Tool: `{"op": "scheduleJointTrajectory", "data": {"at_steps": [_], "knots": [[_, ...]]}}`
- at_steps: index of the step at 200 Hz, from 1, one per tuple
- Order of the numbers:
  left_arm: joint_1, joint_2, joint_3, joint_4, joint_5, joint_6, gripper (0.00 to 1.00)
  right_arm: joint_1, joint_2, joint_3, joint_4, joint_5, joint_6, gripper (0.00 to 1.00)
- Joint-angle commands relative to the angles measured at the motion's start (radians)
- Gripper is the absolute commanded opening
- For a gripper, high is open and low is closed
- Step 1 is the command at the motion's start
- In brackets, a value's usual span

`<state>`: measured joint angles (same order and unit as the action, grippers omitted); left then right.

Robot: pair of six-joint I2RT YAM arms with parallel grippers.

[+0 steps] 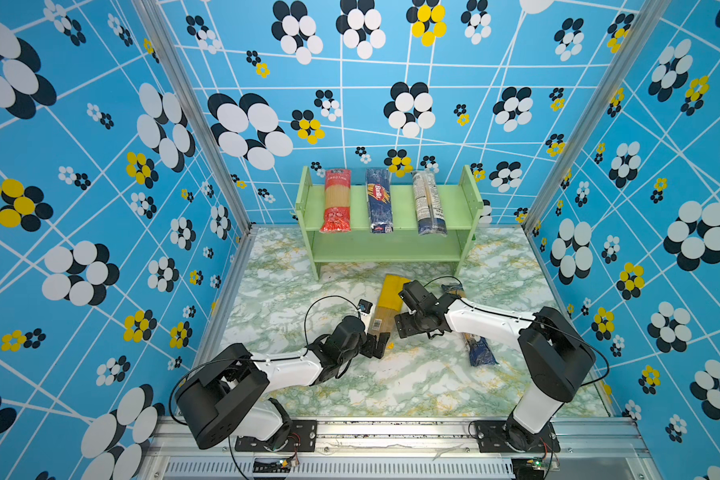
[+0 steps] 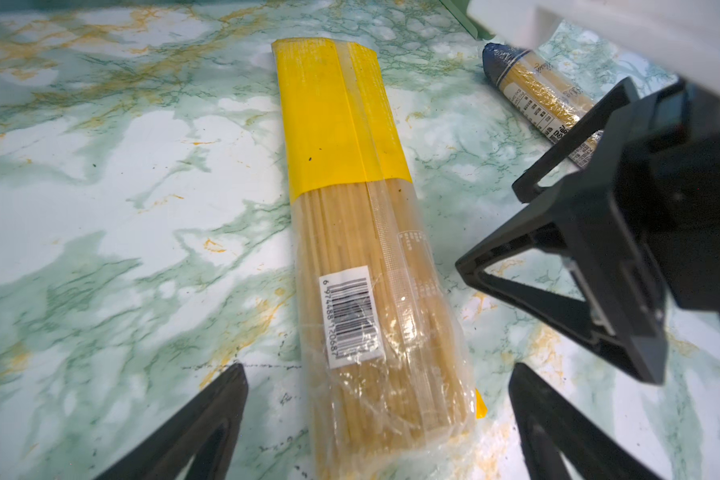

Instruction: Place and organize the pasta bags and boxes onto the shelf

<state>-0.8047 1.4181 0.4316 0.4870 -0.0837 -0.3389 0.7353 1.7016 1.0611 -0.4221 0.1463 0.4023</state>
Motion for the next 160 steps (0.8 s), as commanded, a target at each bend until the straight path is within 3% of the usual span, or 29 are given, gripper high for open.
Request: {"op": "scheduleJointTrajectory", "data": {"at_steps": [1, 99, 160], "knots": [[-0.001, 0.042, -0.003, 0.049, 0.001, 0.014, 0.99, -0.032, -0.054, -0.003, -0.060, 0.062, -0.026, 0.86], [-0.005, 0.177, 0.067, 0.086, 0.030, 0.009, 0.99, -0.130, -0.116, -0.025, -0.046, 0.068, -0.026, 0.86], [-0.009, 0.229, 0.126, 0.050, -0.016, -0.002, 0.99, -0.153, -0.152, -0.051, -0.048, 0.089, -0.023, 0.86]]}}
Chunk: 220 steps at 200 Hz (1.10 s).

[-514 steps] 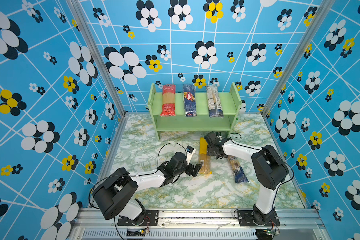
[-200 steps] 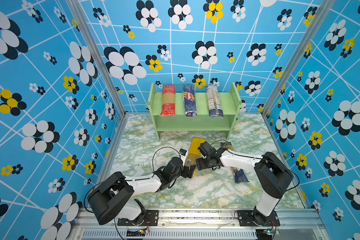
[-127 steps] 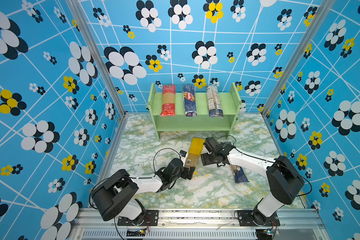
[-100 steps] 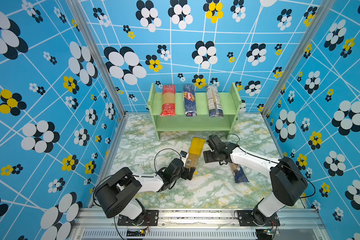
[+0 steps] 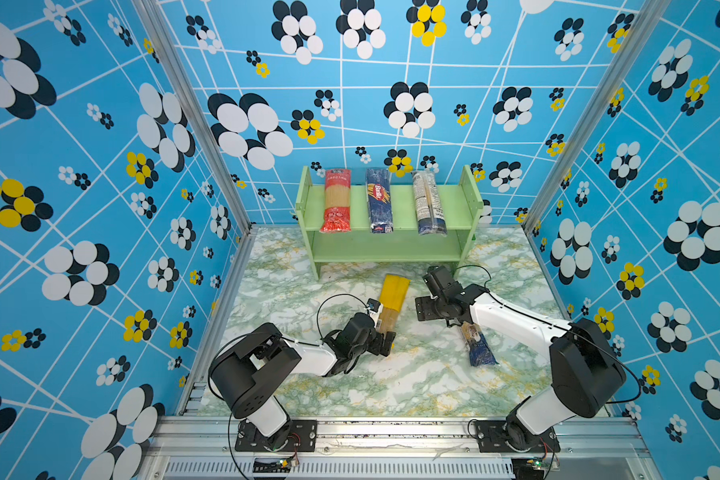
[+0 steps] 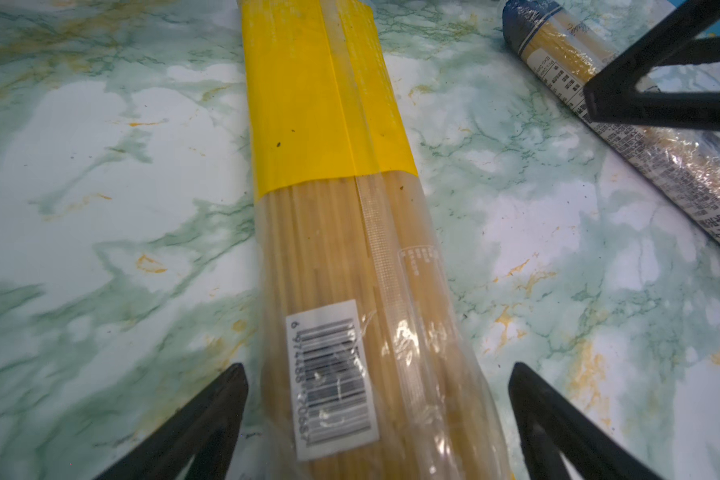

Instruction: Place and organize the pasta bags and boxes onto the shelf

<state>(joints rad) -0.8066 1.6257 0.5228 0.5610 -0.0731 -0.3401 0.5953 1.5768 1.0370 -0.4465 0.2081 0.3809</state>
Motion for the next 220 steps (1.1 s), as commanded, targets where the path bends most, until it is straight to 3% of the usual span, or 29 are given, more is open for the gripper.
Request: {"op": "scheduleJointTrajectory", "data": {"at_steps": [1, 89, 220], "knots": [[-0.007, 0.022, 0.037, -0.025, -0.028, -0.001, 0.99, -0.013, -0.027, -0.028, -0.023, 0.027, -0.002, 0.86], [-0.059, 0.095, 0.049, -0.009, -0.176, 0.011, 0.99, -0.028, -0.044, -0.059, -0.003, 0.034, 0.007, 0.86], [-0.080, 0.159, 0.008, 0.084, -0.227, 0.010, 0.93, -0.038, -0.063, -0.083, 0.004, 0.048, 0.015, 0.86]]}}
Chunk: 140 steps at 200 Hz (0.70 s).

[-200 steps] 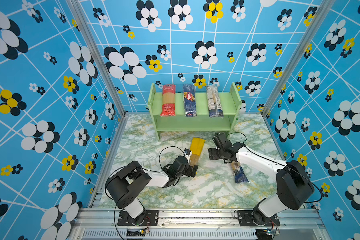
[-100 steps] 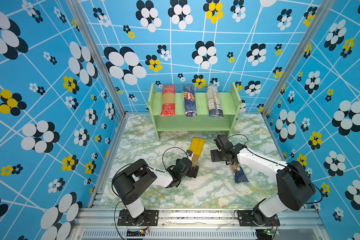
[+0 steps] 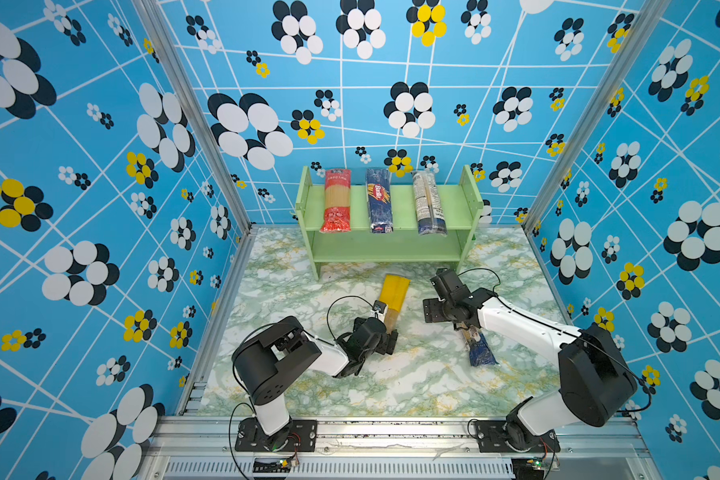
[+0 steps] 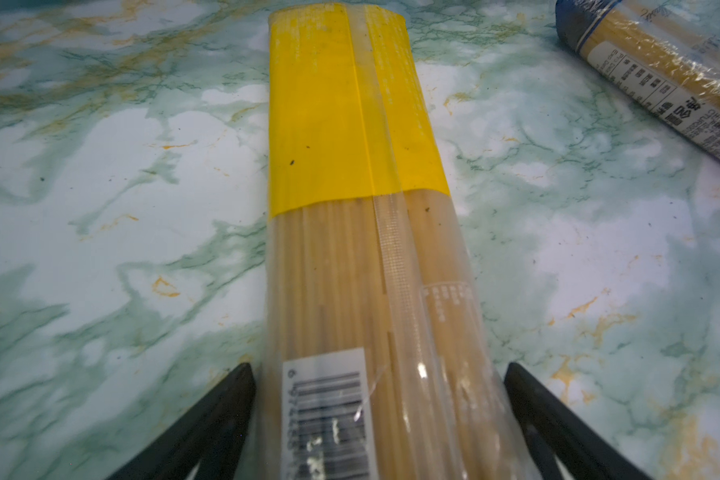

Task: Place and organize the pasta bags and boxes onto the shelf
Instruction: 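Close the left gripper on the yellow-banded bag and raise its end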

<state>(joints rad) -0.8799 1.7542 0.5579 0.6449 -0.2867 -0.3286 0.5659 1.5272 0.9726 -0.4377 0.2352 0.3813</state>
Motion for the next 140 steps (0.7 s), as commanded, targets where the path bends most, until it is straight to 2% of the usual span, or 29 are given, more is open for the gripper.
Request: {"op": "scheduleJointTrajectory", "data": {"at_steps": [1, 64, 90, 120, 137, 140], "knots": [[-0.007, 0.030, -0.028, 0.000, -0.014, -0.001, 0.93, -0.009, -0.013, -0.019, -0.004, 0.021, 0.014, 0.86], [-0.008, 0.050, -0.043, 0.036, -0.005, -0.007, 0.81, -0.009, -0.012, -0.019, -0.007, 0.024, 0.018, 0.86], [-0.007, 0.047, -0.053, 0.045, -0.008, -0.011, 0.72, -0.011, -0.013, -0.018, -0.010, 0.030, 0.018, 0.86], [-0.005, 0.040, -0.059, 0.047, -0.008, -0.012, 0.50, -0.012, -0.018, -0.015, -0.014, 0.033, 0.015, 0.86], [-0.006, 0.040, -0.062, 0.050, -0.006, -0.013, 0.44, -0.011, -0.018, -0.014, -0.014, 0.034, 0.016, 0.86], [-0.005, 0.040, -0.063, 0.051, -0.006, -0.012, 0.40, -0.011, -0.018, -0.014, -0.015, 0.034, 0.016, 0.86]]}}
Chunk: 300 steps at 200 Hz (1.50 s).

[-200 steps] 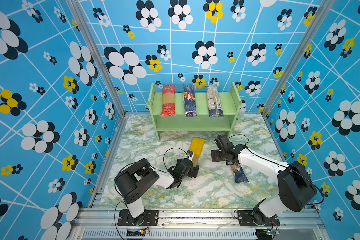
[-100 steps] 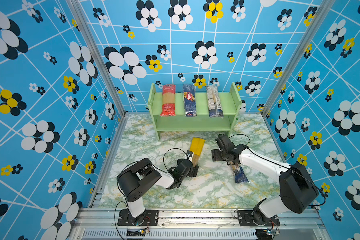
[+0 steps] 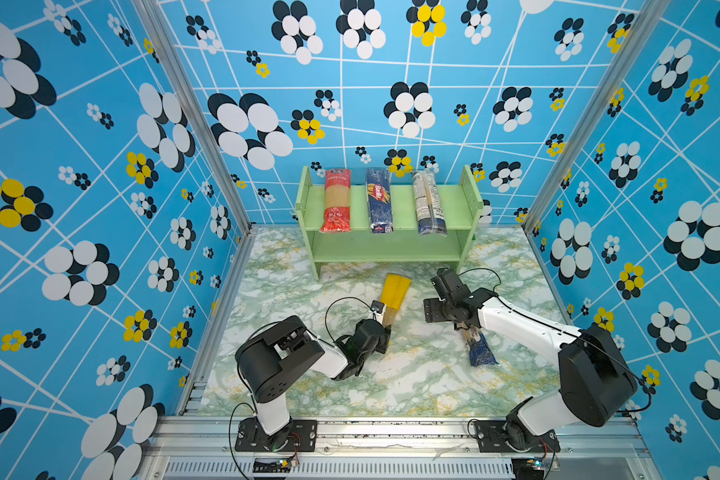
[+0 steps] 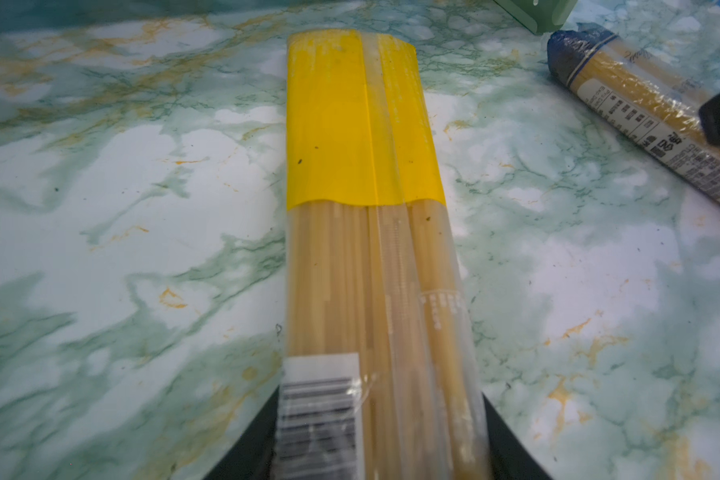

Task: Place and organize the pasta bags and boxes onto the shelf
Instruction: 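Close the left gripper on the yellow-banded bag and raise its end, then lift the yellow-banded bag with the left gripper and draw it toward the robot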

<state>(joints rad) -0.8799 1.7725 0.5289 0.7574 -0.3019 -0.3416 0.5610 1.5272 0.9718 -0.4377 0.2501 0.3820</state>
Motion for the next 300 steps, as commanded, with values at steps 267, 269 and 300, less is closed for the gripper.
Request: {"op": "scheduleJointTrajectory", "data": {"at_steps": [267, 269, 300], "knots": [[0.001, -0.264, -0.089, -0.186, -0.064, -0.036, 0.00, -0.010, 0.003, 0.013, -0.015, 0.028, 0.001, 0.86], [0.002, -0.271, -0.088, -0.192, -0.065, -0.035, 0.00, -0.011, 0.004, 0.013, -0.015, 0.028, 0.000, 0.86], [0.004, -0.369, -0.073, -0.296, -0.088, -0.022, 0.00, -0.010, 0.012, 0.013, -0.010, 0.028, 0.000, 0.86]]}}
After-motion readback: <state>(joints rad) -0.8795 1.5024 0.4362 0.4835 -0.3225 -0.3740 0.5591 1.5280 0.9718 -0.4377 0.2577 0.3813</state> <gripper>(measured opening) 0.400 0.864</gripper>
